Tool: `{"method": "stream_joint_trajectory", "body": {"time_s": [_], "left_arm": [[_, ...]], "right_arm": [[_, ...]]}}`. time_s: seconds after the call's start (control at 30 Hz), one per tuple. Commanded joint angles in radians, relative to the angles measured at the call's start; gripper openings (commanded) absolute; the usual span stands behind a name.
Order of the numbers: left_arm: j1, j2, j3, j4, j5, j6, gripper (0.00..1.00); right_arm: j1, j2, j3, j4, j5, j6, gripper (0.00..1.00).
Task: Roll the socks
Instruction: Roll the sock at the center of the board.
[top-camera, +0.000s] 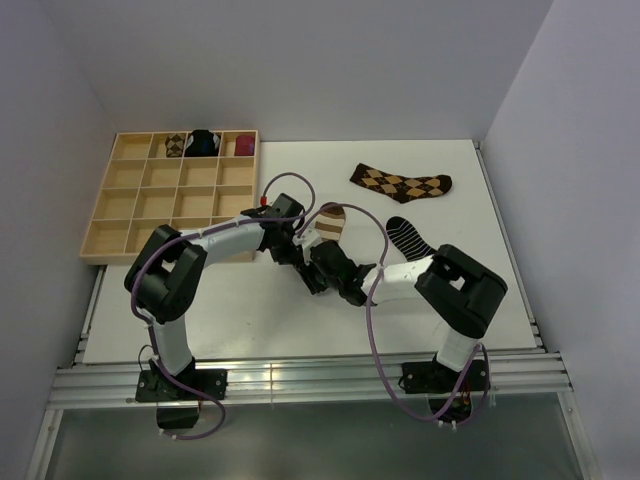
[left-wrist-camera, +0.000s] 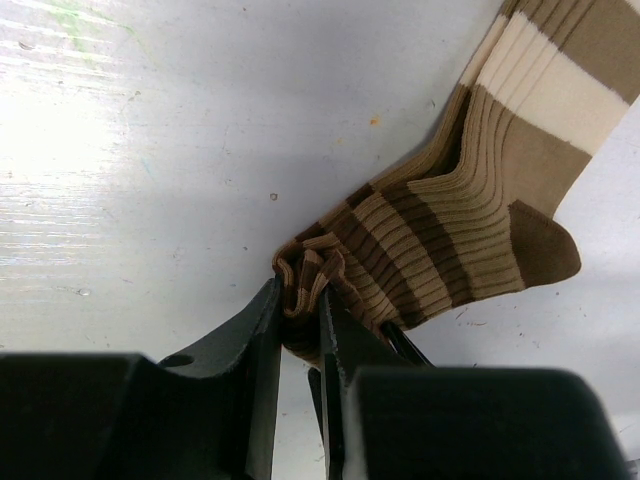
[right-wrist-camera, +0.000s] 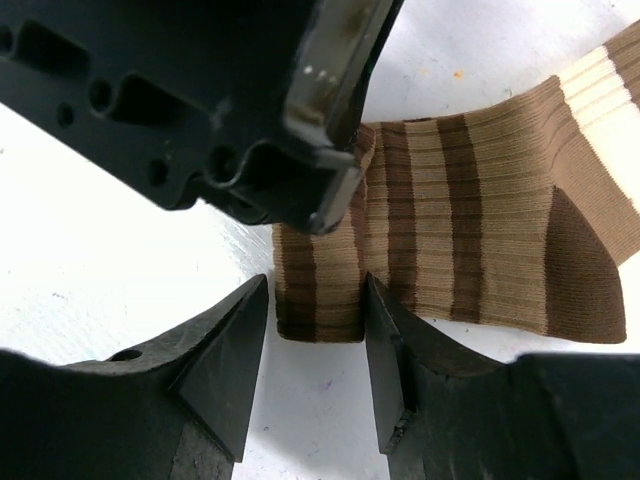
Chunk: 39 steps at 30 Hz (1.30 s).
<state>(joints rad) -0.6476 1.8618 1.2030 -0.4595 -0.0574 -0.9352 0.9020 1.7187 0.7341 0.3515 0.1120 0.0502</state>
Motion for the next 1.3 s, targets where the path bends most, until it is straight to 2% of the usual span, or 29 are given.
{"method": "stream_joint_trajectory", "body": {"time_s": [0.0, 0.4, 0.63, 1.1, 1.23, 1.27], "left_arm": [[0.000, 0.037, 0.007, -0.042, 0.004, 0.027, 0.00], [0.002, 0.039, 0.003, -0.041, 0.005, 0.029, 0.00], [0.000, 0.037, 0.001, -0.039, 0.005, 0.027, 0.00], [-0.001, 0.036, -0.003, -0.027, 0.019, 0.022, 0.00], [-0.001, 0.034, -0.003, -0.024, 0.022, 0.018, 0.01], [-0.001, 0.033, -0.005, -0.022, 0.022, 0.018, 0.02]], "right_arm": [[0.012, -0.027, 0.024, 0.006, 0.020, -0.010, 0.52], [0.012, -0.145, 0.013, 0.015, 0.028, -0.003, 0.53], [0.015, -0.076, 0.018, 0.015, -0.021, 0.003, 0.50], [0.017, 0.039, 0.033, 0.004, -0.011, 0.005, 0.49], [0.021, 0.053, 0.030, 0.009, 0.009, -0.004, 0.40], [0.023, 0.056, 0.031, 0.006, 0.012, -0.003, 0.32]]}}
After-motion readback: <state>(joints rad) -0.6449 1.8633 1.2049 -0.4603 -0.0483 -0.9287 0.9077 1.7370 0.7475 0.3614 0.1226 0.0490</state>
